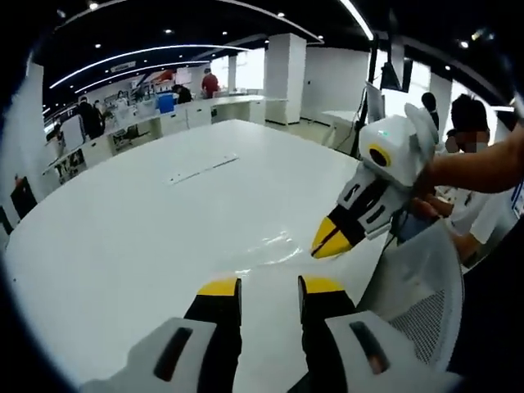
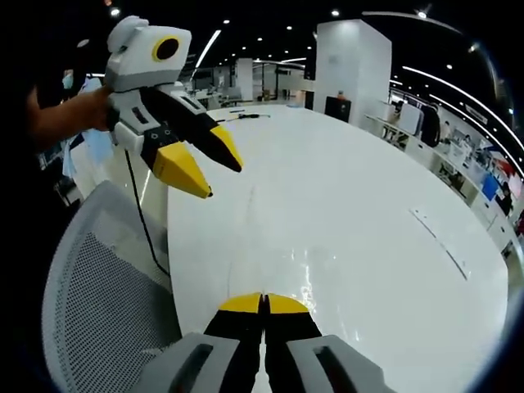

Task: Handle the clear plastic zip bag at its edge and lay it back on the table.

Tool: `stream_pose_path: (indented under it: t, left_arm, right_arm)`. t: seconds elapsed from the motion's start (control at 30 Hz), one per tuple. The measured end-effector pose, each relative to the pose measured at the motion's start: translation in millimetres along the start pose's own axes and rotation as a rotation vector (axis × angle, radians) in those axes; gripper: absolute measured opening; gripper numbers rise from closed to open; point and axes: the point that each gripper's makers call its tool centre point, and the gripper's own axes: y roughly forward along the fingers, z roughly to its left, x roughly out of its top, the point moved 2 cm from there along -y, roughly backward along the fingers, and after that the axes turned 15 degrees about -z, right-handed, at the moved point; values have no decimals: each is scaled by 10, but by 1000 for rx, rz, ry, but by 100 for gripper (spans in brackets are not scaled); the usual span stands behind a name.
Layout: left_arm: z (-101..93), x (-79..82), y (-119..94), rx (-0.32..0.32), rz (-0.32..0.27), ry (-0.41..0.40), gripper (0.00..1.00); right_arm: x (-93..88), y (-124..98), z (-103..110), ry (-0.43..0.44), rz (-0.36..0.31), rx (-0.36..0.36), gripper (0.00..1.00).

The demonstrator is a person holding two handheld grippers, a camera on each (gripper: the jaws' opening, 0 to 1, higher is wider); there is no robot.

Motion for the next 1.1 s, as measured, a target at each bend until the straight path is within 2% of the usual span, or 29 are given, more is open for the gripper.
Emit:
stream_pose_path:
  t: [0.03, 0.1, 0.2, 0.27, 0.57, 0.67, 0.77, 1.1]
  left_arm:
    - [-11, -9, 11, -1, 2, -10, 26]
    - [-66, -26, 42, -5, 0, -81, 25]
    - [-123, -70, 75, -6, 17, -145, 21]
    - [-171, -138, 105, -12, 50, -185, 25]
    - [-204, -203, 186, 20, 37, -302, 28]
    - [-217, -222, 216, 25, 35, -377, 29]
    - [-242, -259, 240, 15, 44, -374, 24]
    - [-233, -258, 277, 31, 29, -434, 28]
  right_arm:
    - [1, 1, 0, -3, 1, -1, 0]
    - [1, 3, -7, -1, 0, -4, 0]
    - [16, 7, -6, -2, -2, -12, 0]
    - [23, 13, 1, -6, -2, -15, 0]
    - [31, 37, 21, -14, -7, -23, 0]
    - [41, 43, 36, -15, -9, -25, 0]
    - [42, 50, 42, -16, -10, -27, 0]
    - [56, 60, 36, -18, -15, -27, 0]
